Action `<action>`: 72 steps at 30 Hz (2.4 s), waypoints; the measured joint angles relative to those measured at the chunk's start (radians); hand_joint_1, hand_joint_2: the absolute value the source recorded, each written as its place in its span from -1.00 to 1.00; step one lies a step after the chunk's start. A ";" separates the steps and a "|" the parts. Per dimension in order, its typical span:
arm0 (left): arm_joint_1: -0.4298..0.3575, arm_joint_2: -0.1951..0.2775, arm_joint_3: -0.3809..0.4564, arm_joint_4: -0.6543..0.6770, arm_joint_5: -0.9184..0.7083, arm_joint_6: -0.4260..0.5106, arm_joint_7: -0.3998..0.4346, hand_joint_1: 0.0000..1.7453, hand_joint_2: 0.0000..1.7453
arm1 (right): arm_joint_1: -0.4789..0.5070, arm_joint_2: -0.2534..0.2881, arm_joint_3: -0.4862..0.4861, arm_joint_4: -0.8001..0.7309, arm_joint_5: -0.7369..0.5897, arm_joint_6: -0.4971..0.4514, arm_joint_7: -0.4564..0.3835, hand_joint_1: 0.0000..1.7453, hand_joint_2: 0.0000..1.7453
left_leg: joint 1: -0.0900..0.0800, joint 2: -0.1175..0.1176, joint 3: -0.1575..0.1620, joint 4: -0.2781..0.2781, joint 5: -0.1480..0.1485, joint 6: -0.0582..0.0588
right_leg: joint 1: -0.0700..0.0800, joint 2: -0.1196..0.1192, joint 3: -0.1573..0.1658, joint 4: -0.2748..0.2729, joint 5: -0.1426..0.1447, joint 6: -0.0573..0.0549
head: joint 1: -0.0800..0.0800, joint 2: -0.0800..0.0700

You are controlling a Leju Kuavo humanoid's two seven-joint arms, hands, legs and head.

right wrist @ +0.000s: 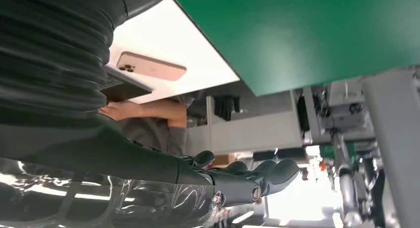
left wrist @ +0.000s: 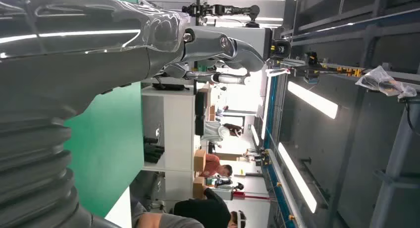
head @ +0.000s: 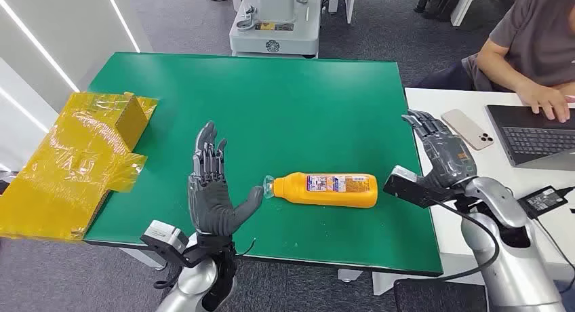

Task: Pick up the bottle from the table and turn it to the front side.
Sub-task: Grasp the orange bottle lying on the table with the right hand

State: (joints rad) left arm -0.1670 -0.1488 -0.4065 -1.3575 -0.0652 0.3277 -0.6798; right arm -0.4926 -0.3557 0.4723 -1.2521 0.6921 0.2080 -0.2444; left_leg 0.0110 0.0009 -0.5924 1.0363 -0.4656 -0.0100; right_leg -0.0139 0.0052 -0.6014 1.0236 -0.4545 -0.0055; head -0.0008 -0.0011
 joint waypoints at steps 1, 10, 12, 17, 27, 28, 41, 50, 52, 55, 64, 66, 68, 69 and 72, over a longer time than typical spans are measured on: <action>-0.001 0.000 0.000 0.001 0.002 0.001 0.000 -1.00 1.00 | -0.015 0.000 0.011 0.012 -0.005 0.007 -0.003 -1.00 1.00 | 0.000 0.000 0.000 0.000 0.000 0.000 | 0.000 0.000 0.000 0.000 0.000 0.000 | 0.000 0.000; -0.021 0.000 -0.011 0.021 0.026 0.021 0.001 -1.00 1.00 | -0.282 0.058 0.236 0.283 -0.060 0.121 -0.057 -1.00 1.00 | 0.000 -0.001 0.000 0.000 0.001 0.000 | 0.000 -0.001 0.000 0.000 0.001 0.000 | 0.000 0.000; -0.022 0.000 -0.015 0.022 0.028 0.027 0.001 -1.00 1.00 | -0.333 0.093 0.280 0.358 -0.082 0.122 -0.080 -1.00 1.00 | 0.000 -0.001 0.000 0.000 0.001 -0.001 | 0.000 -0.001 0.000 0.000 0.001 0.000 | 0.000 0.000; -0.023 0.000 -0.017 0.022 0.029 0.039 0.003 -1.00 1.00 | -0.405 0.176 0.364 0.513 -0.114 0.135 -0.112 -1.00 1.00 | 0.000 -0.001 0.000 0.000 0.001 -0.001 | 0.001 -0.002 0.000 0.000 0.001 0.000 | 0.000 0.000; -0.034 0.000 -0.018 0.026 0.038 0.045 0.008 -1.00 1.00 | -0.415 0.241 0.455 0.695 -0.117 0.135 -0.102 -1.00 1.00 | 0.000 -0.002 -0.001 0.000 0.001 -0.001 | 0.000 -0.002 0.000 0.000 0.001 0.000 | 0.000 0.000; -0.034 0.000 -0.019 0.026 0.038 0.046 0.008 -1.00 1.00 | -0.415 0.242 0.461 0.706 -0.117 0.135 -0.100 -1.00 1.00 | 0.000 -0.002 -0.001 0.001 0.001 -0.001 | 0.000 -0.002 0.000 0.000 0.001 0.000 | 0.000 0.000; -0.021 0.005 -0.020 0.023 0.037 0.070 0.023 -1.00 1.00 | -0.419 0.248 0.512 0.782 -0.093 0.136 -0.007 -1.00 1.00 | 0.000 -0.002 -0.001 0.000 0.001 -0.001 | 0.000 -0.002 0.000 0.000 0.001 0.000 | 0.000 0.000; 0.011 0.011 -0.020 0.018 0.026 0.080 0.031 -1.00 1.00 | -0.404 0.245 0.531 0.826 -0.106 0.106 0.033 -1.00 1.00 | 0.000 -0.002 -0.001 0.001 0.001 -0.001 | 0.000 -0.002 0.000 -0.001 0.001 0.000 | 0.000 0.000; 0.015 0.013 -0.020 0.016 0.026 0.080 0.031 -1.00 1.00 | -0.392 0.243 0.534 0.835 -0.106 0.096 0.038 -1.00 1.00 | 0.000 -0.002 -0.001 0.001 0.001 0.000 | 0.000 -0.002 0.000 -0.001 0.001 0.000 | 0.000 0.000; 0.022 0.015 -0.020 0.012 0.024 0.082 0.031 -1.00 1.00 | -0.378 0.239 0.537 0.844 -0.106 0.084 0.045 -1.00 1.00 | 0.000 -0.002 -0.001 0.001 0.001 0.000 | 0.000 -0.002 0.000 -0.001 0.001 0.000 | 0.000 0.000; 0.027 0.016 -0.021 -0.002 0.015 0.090 0.036 -1.00 1.00 | -0.359 0.235 0.537 0.856 -0.106 0.055 0.048 -1.00 1.00 | 0.000 -0.002 -0.001 0.000 0.001 0.000 | 0.000 -0.002 0.000 -0.001 0.001 0.000 | 0.000 0.000; 0.027 0.016 -0.021 -0.005 0.010 0.091 0.039 -1.00 1.00 | -0.356 0.235 0.537 0.856 -0.106 0.044 0.049 -1.00 1.00 | 0.000 -0.002 -0.001 0.000 0.001 0.000 | 0.000 -0.002 0.000 -0.001 0.001 0.000 | 0.000 0.000; 0.029 0.017 -0.022 -0.009 0.007 0.091 0.041 -1.00 1.00 | -0.352 0.235 0.537 0.856 -0.106 0.030 0.048 -0.78 1.00 | 0.000 -0.002 -0.001 0.001 0.001 0.000 | 0.000 -0.002 0.000 -0.001 0.001 0.000 | 0.000 0.000; 0.030 0.018 -0.022 -0.010 0.006 0.091 0.042 -1.00 1.00 | -0.350 0.235 0.537 0.856 -0.106 0.023 0.048 -0.44 1.00 | 0.000 -0.002 -0.001 0.001 0.001 0.000 | 0.000 -0.002 0.000 -0.001 0.001 0.000 | 0.000 0.000; 0.031 0.019 -0.024 -0.014 0.005 0.091 0.042 -1.00 1.00 | -0.343 0.235 0.534 0.856 -0.099 -0.005 0.043 0.54 1.00 | 0.000 -0.002 -0.001 0.000 0.001 0.000 | 0.000 -0.002 0.000 -0.001 0.001 0.000 | 0.000 0.000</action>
State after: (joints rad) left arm -0.1358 -0.1301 -0.4303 -1.3714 -0.0599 0.4189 -0.6374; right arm -0.8355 -0.1205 1.0065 -0.3964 0.5930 0.2028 -0.2018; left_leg 0.0113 -0.0008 -0.5931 1.0368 -0.4644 -0.0104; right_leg -0.0136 0.0035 -0.6016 1.0230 -0.4535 -0.0057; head -0.0008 -0.0011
